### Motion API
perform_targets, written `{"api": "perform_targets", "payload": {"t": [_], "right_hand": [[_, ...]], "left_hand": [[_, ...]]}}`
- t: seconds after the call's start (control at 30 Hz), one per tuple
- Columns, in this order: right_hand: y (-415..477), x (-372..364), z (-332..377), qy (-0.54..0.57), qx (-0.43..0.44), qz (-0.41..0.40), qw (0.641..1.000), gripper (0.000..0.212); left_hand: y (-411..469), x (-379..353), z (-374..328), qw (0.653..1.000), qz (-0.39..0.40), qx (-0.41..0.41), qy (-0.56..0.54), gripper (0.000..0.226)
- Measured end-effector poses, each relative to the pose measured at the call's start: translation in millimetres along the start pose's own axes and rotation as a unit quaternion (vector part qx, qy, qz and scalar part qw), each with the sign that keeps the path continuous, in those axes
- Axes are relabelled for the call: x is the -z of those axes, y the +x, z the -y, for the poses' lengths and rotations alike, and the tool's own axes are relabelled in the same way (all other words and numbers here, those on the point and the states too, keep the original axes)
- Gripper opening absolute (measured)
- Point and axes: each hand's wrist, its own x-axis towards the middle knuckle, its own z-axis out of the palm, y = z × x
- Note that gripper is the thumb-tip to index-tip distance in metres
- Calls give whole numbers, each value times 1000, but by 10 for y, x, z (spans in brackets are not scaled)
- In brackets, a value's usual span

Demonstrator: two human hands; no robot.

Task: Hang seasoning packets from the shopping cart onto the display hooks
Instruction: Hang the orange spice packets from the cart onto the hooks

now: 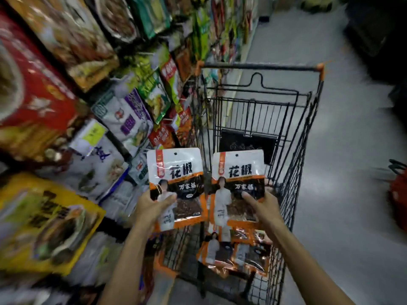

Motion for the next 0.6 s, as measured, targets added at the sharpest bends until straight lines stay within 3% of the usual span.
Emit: {"api": "perform_targets", "payload": {"t": [0.1,0.23,0.33,0.47,0.6], "right_hand": [[-274,-43,501,-5,61,79,995,16],[-702,-259,1051,8,111,186,976,31],[-1126,-508,1415,16,164,263,951,39],[-1753,-908,1730,29,218,363,905,56],[-2544,-1325,1940,32,243,454,857,36]], "left_hand": [[-513,449,-271,995,-73,-62,-3,58],[-1284,1089,-517,984,-151,-85,-44,56],[-1947,1579,-610,969,-215,-99,-71,38],[-2874,2250,-595,945,-298,-118,-59,39],[-3834,2824,-423,910,-384,-134,-77,41]]}}
